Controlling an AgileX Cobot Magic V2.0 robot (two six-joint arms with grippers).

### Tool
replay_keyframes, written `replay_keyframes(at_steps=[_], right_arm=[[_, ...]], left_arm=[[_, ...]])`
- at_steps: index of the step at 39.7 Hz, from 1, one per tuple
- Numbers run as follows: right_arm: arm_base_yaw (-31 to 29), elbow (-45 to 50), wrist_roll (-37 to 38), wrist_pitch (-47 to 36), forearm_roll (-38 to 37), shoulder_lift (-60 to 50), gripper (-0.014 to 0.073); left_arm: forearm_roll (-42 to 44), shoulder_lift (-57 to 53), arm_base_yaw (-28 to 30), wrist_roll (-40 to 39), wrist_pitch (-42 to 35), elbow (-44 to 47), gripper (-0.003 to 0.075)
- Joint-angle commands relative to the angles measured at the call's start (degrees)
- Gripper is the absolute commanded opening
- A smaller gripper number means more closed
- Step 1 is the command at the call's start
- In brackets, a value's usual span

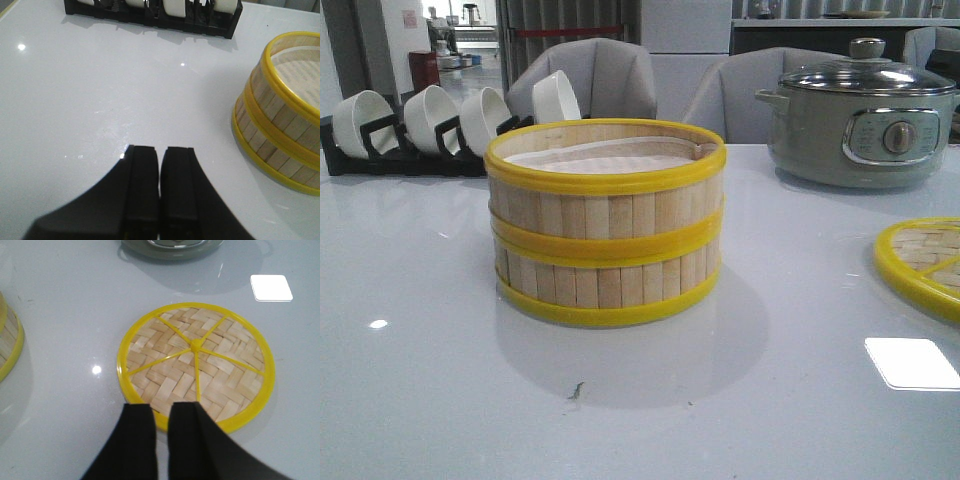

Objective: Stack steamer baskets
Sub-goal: 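Move the right gripper down to the centre hub of the woven lid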

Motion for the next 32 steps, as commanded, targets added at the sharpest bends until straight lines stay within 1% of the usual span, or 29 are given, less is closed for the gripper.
replay_keyframes(at_steps=[1, 2, 4, 14, 16, 18, 20, 22, 24, 32], right_arm=[[0.13, -1.76, -0.17, -2.68, -0.61, -0.16, 0.0032], [0.13, -1.76, -0.17, -2.52, -0.61, -0.16, 0.0024], [0.13, -1.76, -0.17, -2.25, -0.61, -0.16, 0.0040], [0.13, -1.82, -0.23, -0.18, -0.61, 2.28, 0.0049], [0.13, -2.02, -0.23, -0.18, -0.61, 3.10, 0.0087], [0.13, -2.41, -0.23, -0.18, -0.61, 3.99, 0.0148], [0.13, -3.03, -0.23, -0.08, -0.61, 5.21, 0.0236], [0.13, -4.00, -0.23, 0.49, -0.61, 6.76, 0.0304], [0.13, -5.35, -0.28, 1.56, -0.61, 8.63, 0.0340], [0.04, -11.76, -0.28, 2.74, -0.67, 18.09, 0.0340]], left_arm=[[-0.03, -0.31, 0.02, -0.38, -4.81, -1.63, 0.0085], [-0.03, -0.31, 0.02, -0.38, -4.81, -1.63, 0.0085], [-0.03, -0.31, 0.02, -0.38, -4.81, -1.63, 0.0085], [-0.03, -0.31, 0.02, -0.38, -4.81, -1.63, 0.0085], [-0.03, -0.31, 0.02, -0.38, -4.81, -1.63, 0.0085], [-0.03, -0.31, 0.02, -0.38, -4.81, -1.63, 0.0085], [-0.03, -0.31, 0.02, -0.38, -4.81, -1.63, 0.0085], [-0.03, -0.31, 0.02, -0.38, -4.81, -1.63, 0.0085], [-0.03, -0.31, 0.02, -0.38, -4.81, -1.63, 0.0085], [-0.03, -0.31, 0.02, -0.38, -4.81, -1.63, 0.0085]])
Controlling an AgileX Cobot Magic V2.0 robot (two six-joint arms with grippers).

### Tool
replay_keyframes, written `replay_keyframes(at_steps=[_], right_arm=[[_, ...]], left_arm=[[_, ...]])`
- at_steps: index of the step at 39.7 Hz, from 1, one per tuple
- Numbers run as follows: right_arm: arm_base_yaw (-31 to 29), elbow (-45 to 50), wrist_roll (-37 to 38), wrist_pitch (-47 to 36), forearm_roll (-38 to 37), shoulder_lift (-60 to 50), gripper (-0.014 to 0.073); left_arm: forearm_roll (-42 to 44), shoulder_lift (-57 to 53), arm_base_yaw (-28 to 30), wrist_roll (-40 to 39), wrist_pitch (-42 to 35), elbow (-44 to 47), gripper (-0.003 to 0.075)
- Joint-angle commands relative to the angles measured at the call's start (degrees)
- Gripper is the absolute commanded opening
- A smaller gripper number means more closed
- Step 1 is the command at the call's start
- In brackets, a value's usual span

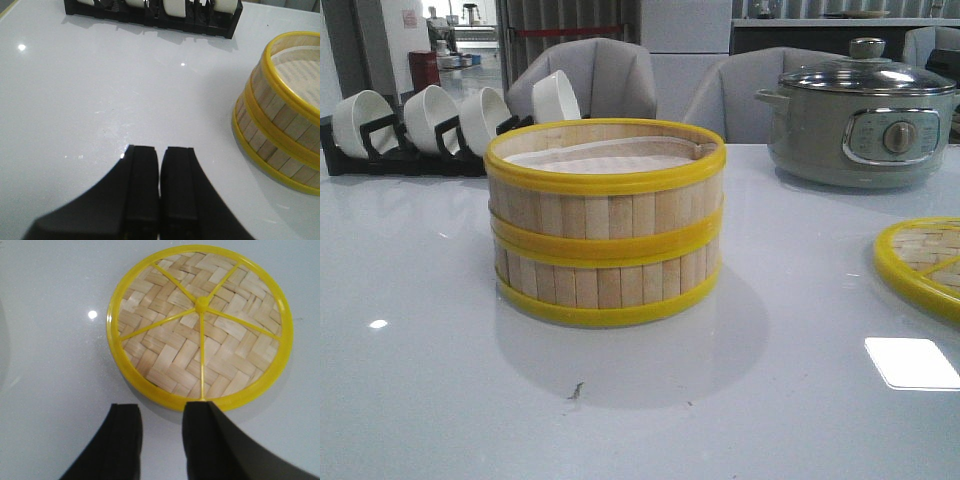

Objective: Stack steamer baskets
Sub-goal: 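Move the right gripper down to the centre hub of the woven lid, then grasp the lid hub with the right gripper and lift it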

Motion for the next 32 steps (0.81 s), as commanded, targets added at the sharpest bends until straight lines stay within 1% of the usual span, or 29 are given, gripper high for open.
replay_keyframes(at_steps=[1, 7, 15, 19, 25, 32], right_arm=[[0.04, -4.80, -0.28, -3.00, -0.67, 4.38, 0.0340], [-0.95, -11.38, -0.28, -1.86, -0.67, 13.36, 0.0340], [-4.41, -21.29, -0.28, 1.38, -0.67, 24.73, 0.0340], [-5.89, -25.25, -0.28, 2.39, -0.67, 28.91, 0.0340], [-5.94, -30.07, -0.28, 4.56, -0.67, 34.22, 0.0340], [-5.94, -32.97, -0.28, 5.68, -0.67, 38.37, 0.0340]], left_arm=[[-0.15, -0.31, 0.02, -0.36, -4.81, -1.63, 0.0085], [-0.15, -0.31, 0.02, -0.36, -4.81, -1.63, 0.0085], [-0.15, -0.31, 0.02, -0.36, -4.81, -1.63, 0.0085], [-0.15, -0.31, 0.02, -0.36, -4.81, -1.63, 0.0085], [-0.15, -0.31, 0.02, -0.36, -4.81, -1.63, 0.0085], [-0.15, -0.31, 0.02, -0.36, -4.81, -1.63, 0.0085]])
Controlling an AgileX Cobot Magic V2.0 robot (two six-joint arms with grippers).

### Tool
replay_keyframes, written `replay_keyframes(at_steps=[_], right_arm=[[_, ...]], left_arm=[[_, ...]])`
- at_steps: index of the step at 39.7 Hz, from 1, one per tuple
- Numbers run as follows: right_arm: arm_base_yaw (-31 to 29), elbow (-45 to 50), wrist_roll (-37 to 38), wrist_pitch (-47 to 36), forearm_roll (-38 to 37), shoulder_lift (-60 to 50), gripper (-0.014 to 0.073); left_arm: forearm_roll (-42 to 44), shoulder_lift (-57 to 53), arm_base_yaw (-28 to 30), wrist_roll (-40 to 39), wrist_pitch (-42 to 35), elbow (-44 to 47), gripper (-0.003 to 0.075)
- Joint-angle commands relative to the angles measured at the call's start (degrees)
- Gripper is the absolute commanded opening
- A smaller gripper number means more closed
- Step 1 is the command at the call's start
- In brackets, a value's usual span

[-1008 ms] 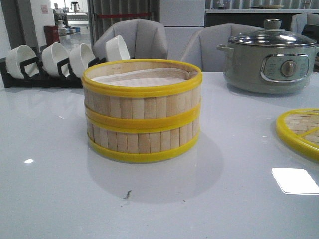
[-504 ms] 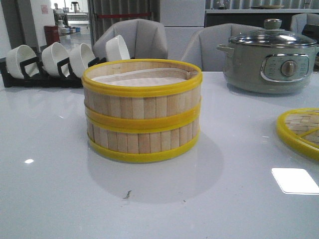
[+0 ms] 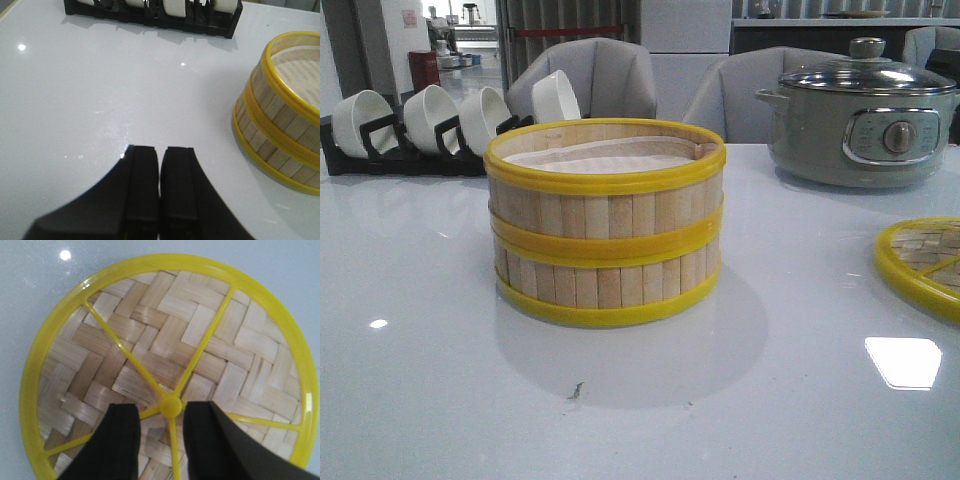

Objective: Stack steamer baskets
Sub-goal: 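Grasp the lid hub with the right gripper and lift it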

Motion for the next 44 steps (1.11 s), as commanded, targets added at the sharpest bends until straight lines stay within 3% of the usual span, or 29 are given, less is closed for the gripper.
replay_keyframes(at_steps=[1, 23, 27, 33, 44], right_arm=[[-0.32, -2.85, -0.28, -1.40, -0.67, -0.77, 0.0340], [-0.32, -3.31, -0.28, -1.55, -1.98, 2.82, 0.0339], [-0.32, -3.31, -0.28, -1.73, -1.98, 2.82, 0.0252], [-0.09, -3.49, -0.28, -1.66, -1.98, 2.43, 0.0021], [4.81, -9.30, -0.28, 1.74, -1.98, -1.96, 0.0036]], left_arm=[[-0.24, -0.31, 0.02, -0.36, -4.81, -1.63, 0.0085], [-0.24, -0.31, 0.02, -0.36, -4.81, -1.63, 0.0085], [-0.24, -0.31, 0.02, -0.36, -4.81, -1.63, 0.0084], [-0.24, -0.31, 0.02, -0.36, -4.91, -1.63, 0.0084], [-0.24, -0.31, 0.02, -0.36, -5.02, -1.63, 0.0083]])
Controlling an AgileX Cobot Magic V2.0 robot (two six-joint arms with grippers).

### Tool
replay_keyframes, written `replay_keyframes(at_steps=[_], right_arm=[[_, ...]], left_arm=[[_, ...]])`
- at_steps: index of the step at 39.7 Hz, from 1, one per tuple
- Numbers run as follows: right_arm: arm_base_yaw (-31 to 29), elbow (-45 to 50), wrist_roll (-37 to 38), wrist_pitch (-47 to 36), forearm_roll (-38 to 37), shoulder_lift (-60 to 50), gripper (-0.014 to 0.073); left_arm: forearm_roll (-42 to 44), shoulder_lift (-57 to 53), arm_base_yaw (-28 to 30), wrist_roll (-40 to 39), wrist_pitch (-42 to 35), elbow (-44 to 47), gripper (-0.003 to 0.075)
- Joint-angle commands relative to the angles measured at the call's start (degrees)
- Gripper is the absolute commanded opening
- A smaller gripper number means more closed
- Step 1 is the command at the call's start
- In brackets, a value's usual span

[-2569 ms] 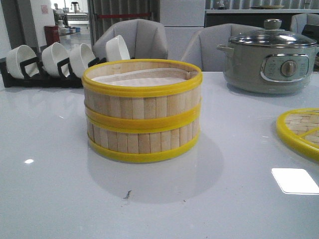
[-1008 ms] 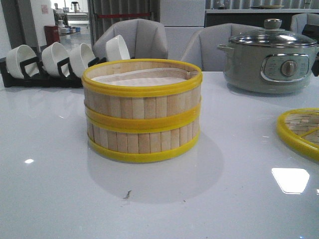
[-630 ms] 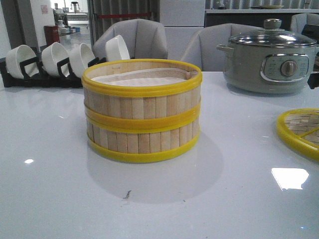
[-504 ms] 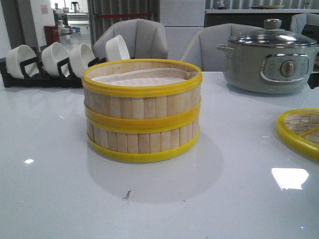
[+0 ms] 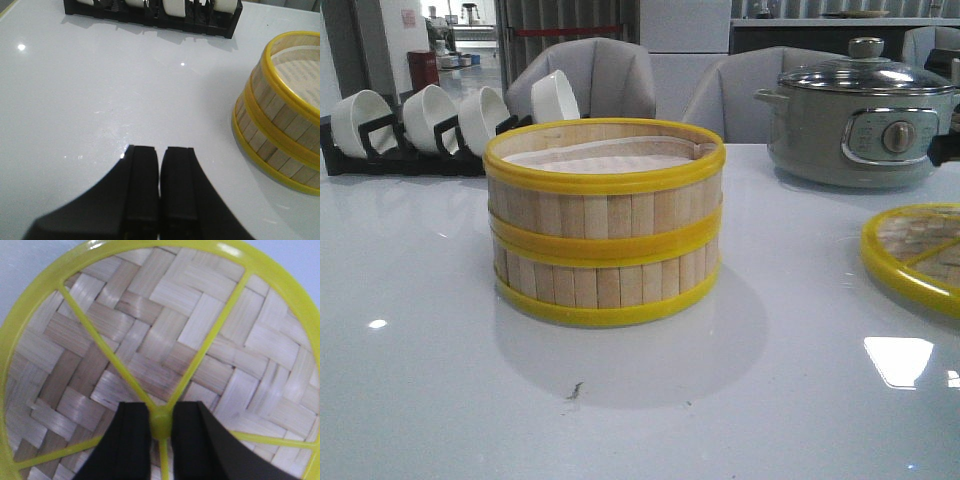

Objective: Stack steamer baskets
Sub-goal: 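Grasp the lid hub with the right gripper and lift it, then carry the lid over the stack and lower it onto the top basket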

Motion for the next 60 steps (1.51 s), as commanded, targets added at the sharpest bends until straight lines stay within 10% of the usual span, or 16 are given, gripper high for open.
replay_keyframes(at_steps=[1, 34, 60], right_arm=[[2.63, -5.99, -0.28, -0.35, -0.19, -5.57, 0.0036], [35.02, -48.39, -0.32, 21.63, 1.78, 7.00, 0.0036], [37.84, -52.24, -0.32, 21.32, 1.78, 14.06, 0.0036]], left_arm=[[-0.24, -0.31, 0.02, -0.36, -5.02, -1.63, 0.0083], [-0.24, -0.31, 0.02, -0.36, -5.02, -1.63, 0.0083], [-0.24, -0.31, 0.02, -0.36, -5.02, -1.63, 0.0083]])
